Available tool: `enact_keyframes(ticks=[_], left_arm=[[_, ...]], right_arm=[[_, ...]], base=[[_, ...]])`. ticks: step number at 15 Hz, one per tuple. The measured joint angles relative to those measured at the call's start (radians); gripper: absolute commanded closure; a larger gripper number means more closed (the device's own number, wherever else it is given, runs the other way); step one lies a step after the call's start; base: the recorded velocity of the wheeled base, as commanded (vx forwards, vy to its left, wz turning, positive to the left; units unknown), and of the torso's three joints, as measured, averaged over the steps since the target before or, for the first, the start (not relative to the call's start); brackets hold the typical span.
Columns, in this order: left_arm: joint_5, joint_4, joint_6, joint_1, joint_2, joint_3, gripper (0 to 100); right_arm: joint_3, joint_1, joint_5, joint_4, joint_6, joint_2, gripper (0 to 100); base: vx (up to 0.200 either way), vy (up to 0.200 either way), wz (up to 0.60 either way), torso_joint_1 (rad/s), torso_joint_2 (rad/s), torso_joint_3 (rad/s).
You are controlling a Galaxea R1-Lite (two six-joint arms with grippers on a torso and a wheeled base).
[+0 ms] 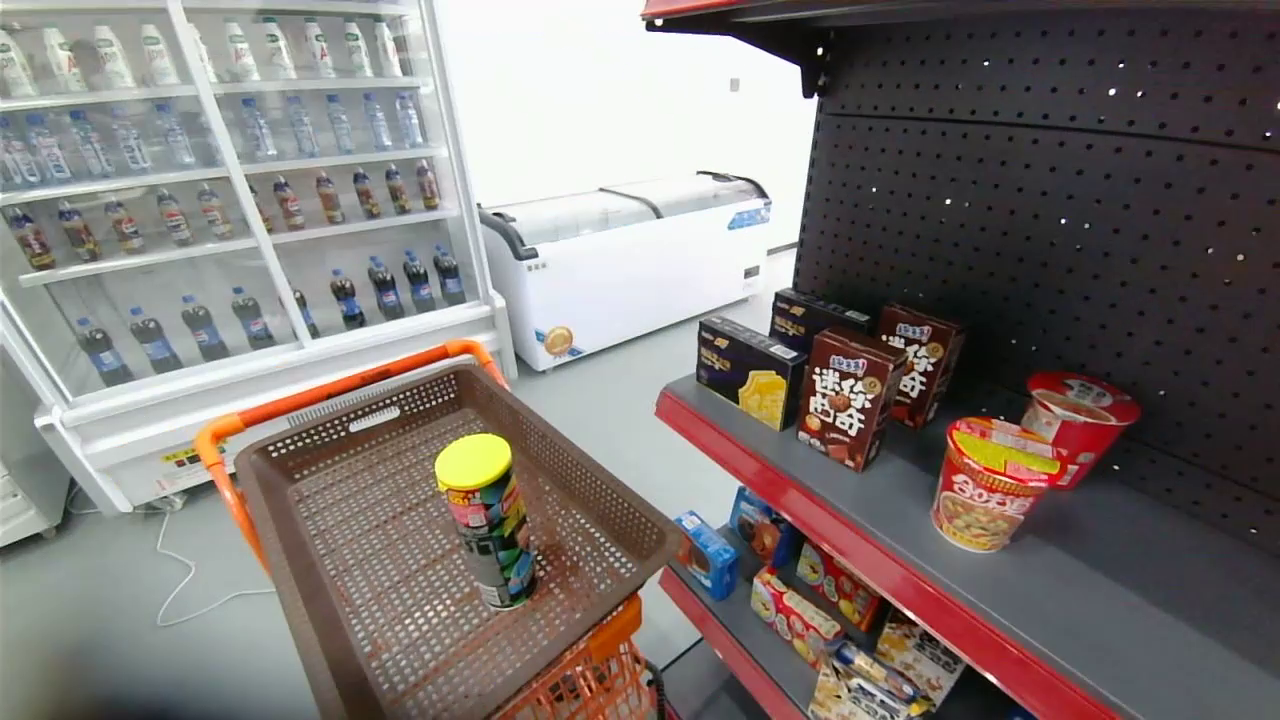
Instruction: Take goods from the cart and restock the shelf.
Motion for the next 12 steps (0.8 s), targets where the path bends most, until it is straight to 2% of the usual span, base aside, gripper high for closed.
enact_keyframes(ticks=[3, 5, 7, 9, 10, 12], left_arm=[[-0.014, 0.017, 0.015, -0.005, 0.222, -0.156, 0], [-0.083, 0.02, 0.02, -0.018, 0.406, -0.259, 0], [-0.143, 0.021, 0.026, -0.026, 0.56, -0.318, 0], [-0.209, 0.009, 0.03, -0.029, 0.686, -0.336, 0], [-0.256, -0.03, 0.034, -0.03, 0.758, -0.326, 0], [-0.299, -0.139, 0.051, -0.033, 0.88, -0.277, 0]], right_arm=[[0.0, -0.001, 0.0, 0.0, 0.0, 0.0, 0], [0.0, 0.0, 0.0, 0.0, 0.0, 0.0, 0], [0.0, 0.0, 0.0, 0.0, 0.0, 0.0, 0], [0.0, 0.0, 0.0, 0.0, 0.0, 0.0, 0], [0.0, 0.0, 0.0, 0.0, 0.0, 0.0, 0], [0.0, 0.0, 0.0, 0.0, 0.0, 0.0, 0]], base=[[0.0, 0.0, 0.0, 0.0, 0.0, 0.0], [0.0, 0.0, 0.0, 0.0, 0.0, 0.0], [0.0, 0.0, 0.0, 0.0, 0.0, 0.0], [0.0, 0.0, 0.0, 0.0, 0.0, 0.0], [0.0, 0.0, 0.0, 0.0, 0.0, 0.0], [0.0, 0.0, 0.0, 0.0, 0.0, 0.0]])
